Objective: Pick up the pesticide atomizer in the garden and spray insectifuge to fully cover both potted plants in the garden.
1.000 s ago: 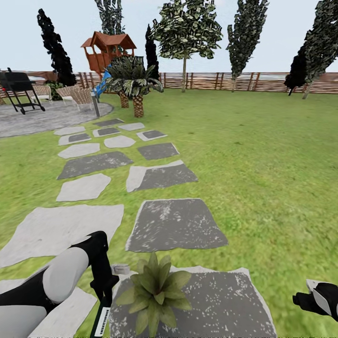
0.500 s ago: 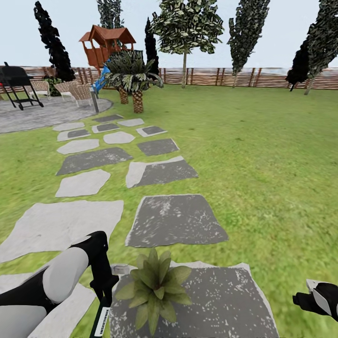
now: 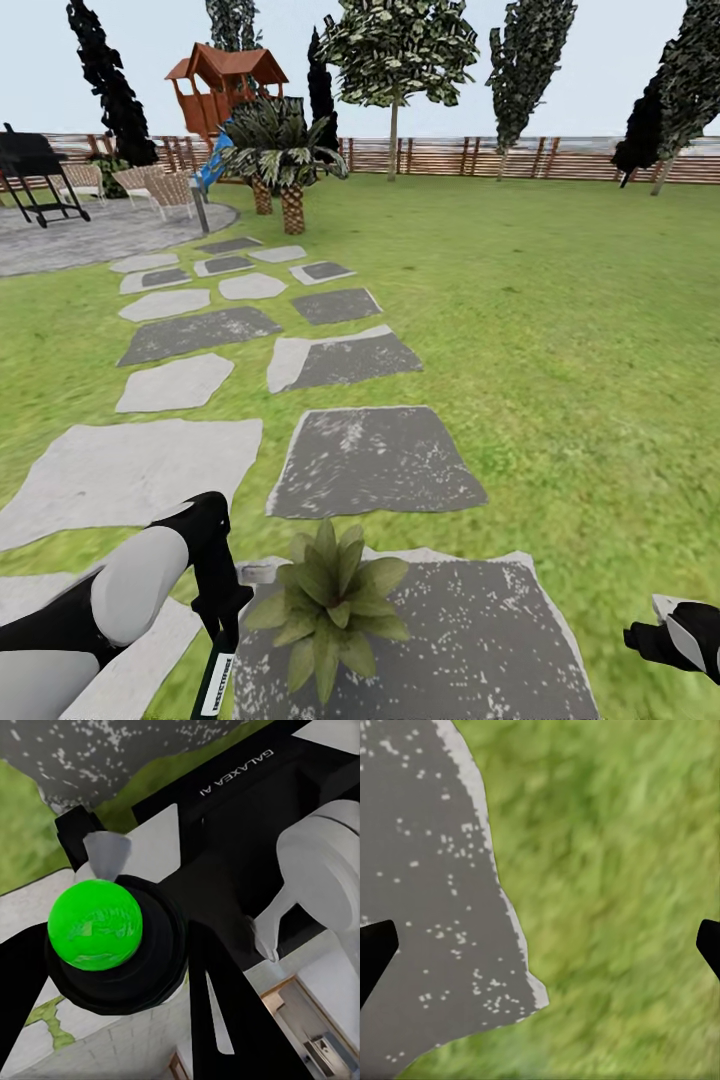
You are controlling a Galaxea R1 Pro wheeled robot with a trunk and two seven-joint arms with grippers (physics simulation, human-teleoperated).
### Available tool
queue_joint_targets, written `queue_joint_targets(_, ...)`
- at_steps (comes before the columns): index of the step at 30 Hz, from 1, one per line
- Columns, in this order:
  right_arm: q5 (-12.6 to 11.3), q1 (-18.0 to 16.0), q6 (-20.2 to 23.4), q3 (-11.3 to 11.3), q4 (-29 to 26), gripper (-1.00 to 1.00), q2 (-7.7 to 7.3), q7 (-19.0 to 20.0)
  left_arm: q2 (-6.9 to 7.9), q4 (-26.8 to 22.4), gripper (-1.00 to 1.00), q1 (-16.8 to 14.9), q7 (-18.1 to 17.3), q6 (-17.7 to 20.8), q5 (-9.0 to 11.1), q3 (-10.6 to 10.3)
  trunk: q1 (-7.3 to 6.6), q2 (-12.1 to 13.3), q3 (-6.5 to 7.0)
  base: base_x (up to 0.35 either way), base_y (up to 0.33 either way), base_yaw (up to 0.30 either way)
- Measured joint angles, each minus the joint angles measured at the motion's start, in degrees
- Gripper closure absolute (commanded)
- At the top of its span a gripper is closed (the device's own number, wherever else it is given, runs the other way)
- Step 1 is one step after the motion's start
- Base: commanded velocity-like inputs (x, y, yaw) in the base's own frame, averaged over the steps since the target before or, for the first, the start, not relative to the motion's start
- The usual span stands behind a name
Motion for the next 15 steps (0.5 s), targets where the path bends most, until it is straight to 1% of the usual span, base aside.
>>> queue_joint_targets(6, -0.09, 0.0, 0.27, -0.32, -0.14, -1.0, -0.14, 0.09, 0.0, -0.01, 1.0, 0.0, 0.0, 0.0, 0.0, 0.0, 0.0, 0.0, -0.05, 0.0, 0.0, 0.0)
queue_joint_targets(8, -0.09, 0.0, 1.85, -0.34, -0.16, -1.0, -0.16, 0.11, 0.0, -0.01, 1.0, 0.0, 0.0, 0.0, 0.0, -0.03, 0.0, 0.0, -0.05, 0.0, 0.0, 0.0)
queue_joint_targets(9, -0.08, 0.0, 3.75, -0.33, -0.16, -1.0, -0.17, 0.12, -0.03, -0.01, 1.0, 0.0, 0.0, 0.0, 0.0, 0.02, 0.0, 0.0, -0.05, 0.0, 0.0, 0.0)
queue_joint_targets(11, -0.09, 0.0, 5.08, -0.24, -0.16, -1.0, -0.17, 0.13, -0.07, -0.01, 1.0, 0.0, 0.0, 0.0, -0.01, 0.02, 0.43, -0.79, -0.45, 0.0, 0.0, 0.0)
queue_joint_targets(15, -0.09, 0.0, 5.46, -0.25, -0.16, -1.0, -0.18, 0.13, -0.09, -0.01, 1.0, 0.0, 0.0, 0.0, -0.01, -0.05, 1.31, -2.39, -1.45, 0.0, 0.0, 0.0)
